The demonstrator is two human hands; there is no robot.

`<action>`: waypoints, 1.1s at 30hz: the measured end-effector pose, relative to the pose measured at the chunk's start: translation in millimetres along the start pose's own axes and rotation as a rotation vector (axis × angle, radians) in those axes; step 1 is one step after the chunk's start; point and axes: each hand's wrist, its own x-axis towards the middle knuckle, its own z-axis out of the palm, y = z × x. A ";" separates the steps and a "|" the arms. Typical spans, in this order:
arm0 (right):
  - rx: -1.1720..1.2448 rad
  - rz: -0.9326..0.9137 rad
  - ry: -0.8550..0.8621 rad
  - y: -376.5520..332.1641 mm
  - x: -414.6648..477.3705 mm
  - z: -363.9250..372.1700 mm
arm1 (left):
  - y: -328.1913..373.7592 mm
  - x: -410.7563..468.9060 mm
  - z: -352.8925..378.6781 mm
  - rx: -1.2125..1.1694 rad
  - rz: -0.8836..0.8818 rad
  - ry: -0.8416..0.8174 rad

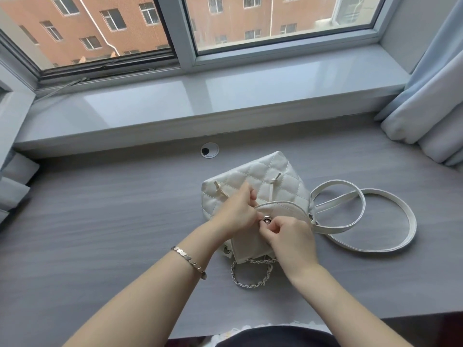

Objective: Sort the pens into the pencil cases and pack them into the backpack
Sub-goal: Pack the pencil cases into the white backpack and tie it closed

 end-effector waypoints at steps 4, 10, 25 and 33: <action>-0.030 -0.043 -0.076 -0.6 4.0 -17.2 | -13.3 -19.1 7.7 -0.015 0.169 0.219; 0.158 0.007 0.056 23.6 29.3 -49.5 | -66.9 -35.9 12.2 -0.214 -0.152 0.487; 0.557 0.263 -0.068 40.0 73.9 -72.9 | -7.2 -33.0 17.2 -0.731 -0.152 0.269; 0.353 0.346 0.091 101.8 123.4 -142.8 | 60.3 36.1 70.1 -0.568 -0.114 0.192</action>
